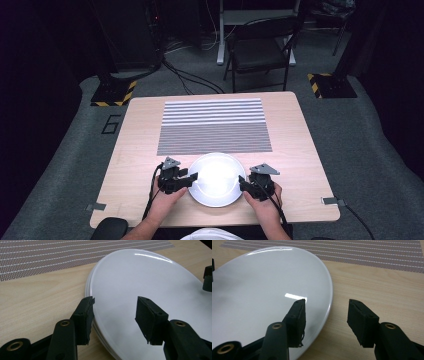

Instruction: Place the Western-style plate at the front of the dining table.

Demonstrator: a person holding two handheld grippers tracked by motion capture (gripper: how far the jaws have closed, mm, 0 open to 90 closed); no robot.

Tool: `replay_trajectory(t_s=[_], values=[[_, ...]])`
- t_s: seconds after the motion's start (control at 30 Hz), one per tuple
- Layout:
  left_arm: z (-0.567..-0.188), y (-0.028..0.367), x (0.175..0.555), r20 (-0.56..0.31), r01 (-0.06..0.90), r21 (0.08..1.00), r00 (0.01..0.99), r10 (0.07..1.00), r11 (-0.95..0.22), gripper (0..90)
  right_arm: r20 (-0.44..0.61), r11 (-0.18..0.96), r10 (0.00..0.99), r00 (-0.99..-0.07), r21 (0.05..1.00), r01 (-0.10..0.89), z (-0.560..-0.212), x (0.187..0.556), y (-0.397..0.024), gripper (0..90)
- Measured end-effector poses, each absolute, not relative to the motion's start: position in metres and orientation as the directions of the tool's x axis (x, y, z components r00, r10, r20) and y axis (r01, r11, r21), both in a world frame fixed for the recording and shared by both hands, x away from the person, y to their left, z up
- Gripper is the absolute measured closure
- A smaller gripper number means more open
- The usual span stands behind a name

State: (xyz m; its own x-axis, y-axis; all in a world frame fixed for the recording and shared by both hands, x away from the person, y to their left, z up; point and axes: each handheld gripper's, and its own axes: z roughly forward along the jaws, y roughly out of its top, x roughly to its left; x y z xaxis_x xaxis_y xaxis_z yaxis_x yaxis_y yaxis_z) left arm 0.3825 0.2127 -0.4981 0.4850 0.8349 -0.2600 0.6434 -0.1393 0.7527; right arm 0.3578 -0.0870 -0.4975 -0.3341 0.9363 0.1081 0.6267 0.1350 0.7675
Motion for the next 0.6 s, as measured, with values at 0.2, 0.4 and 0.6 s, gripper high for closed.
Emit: replay_trajectory(t_s=[0.2,0.4,0.6], values=[[-0.499,0.214,0.383,-0.295,0.655,0.747,0.479,0.826,-0.113,47.2,0.126,0.128,0.931,-0.341,0.763,0.633,-0.5,0.359,-0.085,47.6],[-0.501,0.213,0.384,-0.306,0.664,0.74,0.479,0.823,-0.112,46.9,0.136,0.136,0.925,-0.354,0.753,0.644,-0.503,0.359,-0.08,46.8],[-0.502,0.212,0.384,-0.309,0.663,0.741,0.482,0.82,-0.111,45.6,0.157,0.127,0.924,-0.349,0.735,0.666,-0.509,0.36,-0.078,44.7]])
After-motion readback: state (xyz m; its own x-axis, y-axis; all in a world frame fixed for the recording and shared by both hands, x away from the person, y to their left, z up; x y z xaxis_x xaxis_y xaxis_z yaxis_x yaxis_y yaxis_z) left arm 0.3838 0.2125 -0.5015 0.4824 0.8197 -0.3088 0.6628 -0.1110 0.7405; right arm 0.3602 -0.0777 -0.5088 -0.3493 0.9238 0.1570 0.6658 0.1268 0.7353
